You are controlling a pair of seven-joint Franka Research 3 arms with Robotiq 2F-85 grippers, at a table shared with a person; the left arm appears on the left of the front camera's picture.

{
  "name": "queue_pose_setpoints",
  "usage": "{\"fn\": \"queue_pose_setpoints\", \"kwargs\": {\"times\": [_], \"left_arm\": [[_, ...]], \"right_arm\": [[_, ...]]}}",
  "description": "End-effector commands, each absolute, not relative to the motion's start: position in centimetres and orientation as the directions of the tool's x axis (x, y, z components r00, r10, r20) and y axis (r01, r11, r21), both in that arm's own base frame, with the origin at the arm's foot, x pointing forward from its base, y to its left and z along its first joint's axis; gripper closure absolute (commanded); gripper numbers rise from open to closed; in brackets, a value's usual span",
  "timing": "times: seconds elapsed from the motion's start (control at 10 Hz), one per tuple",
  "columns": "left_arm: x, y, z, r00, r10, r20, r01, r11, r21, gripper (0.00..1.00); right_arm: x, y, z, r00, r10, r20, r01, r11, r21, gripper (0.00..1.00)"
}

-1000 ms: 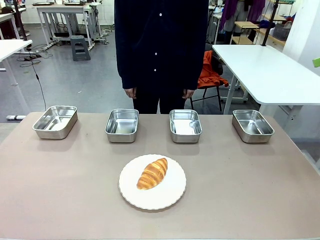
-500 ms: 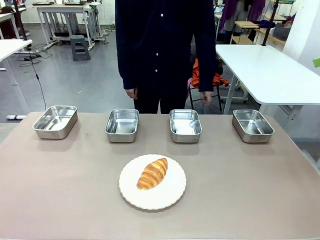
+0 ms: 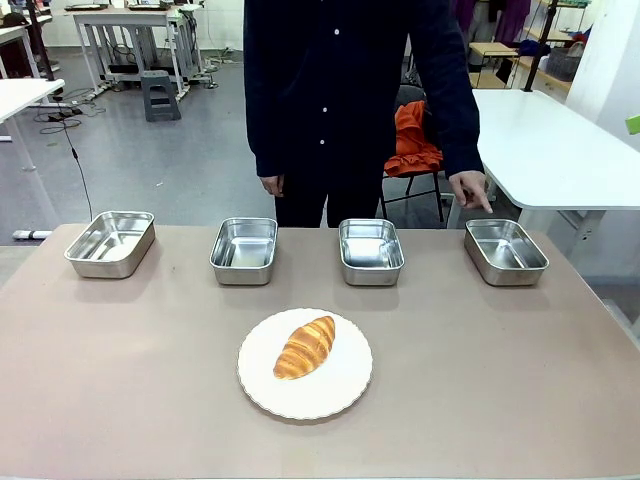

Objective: Place the bread in the container.
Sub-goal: Place the Butter Roll into the Airtight Container indicated by the human.

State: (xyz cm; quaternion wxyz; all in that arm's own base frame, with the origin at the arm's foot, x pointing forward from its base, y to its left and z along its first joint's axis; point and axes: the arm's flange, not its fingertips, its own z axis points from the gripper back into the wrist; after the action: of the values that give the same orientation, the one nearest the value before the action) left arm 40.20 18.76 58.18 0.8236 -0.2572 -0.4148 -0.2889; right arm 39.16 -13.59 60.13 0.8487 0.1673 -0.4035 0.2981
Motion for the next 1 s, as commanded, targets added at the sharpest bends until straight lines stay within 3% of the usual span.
{"fn": "queue_pose_setpoints", "kwargs": {"times": [0.0,0.9], "left_arm": [[39.97,18.85,58.37,0.479,-0.263,0.837,0.697,0.694,-0.181,0.0],[39.97,18.85,58.37,0.479,-0.263,0.837,0.697,0.694,-0.181,0.0]], "right_arm": [[39.23,-13.58,60.14,0.483,0.362,0.797,-0.65,0.758,0.05,0.0],[39.23,-13.58,60.14,0.483,0.362,0.797,-0.65,0.758,0.05,0.0]]}}
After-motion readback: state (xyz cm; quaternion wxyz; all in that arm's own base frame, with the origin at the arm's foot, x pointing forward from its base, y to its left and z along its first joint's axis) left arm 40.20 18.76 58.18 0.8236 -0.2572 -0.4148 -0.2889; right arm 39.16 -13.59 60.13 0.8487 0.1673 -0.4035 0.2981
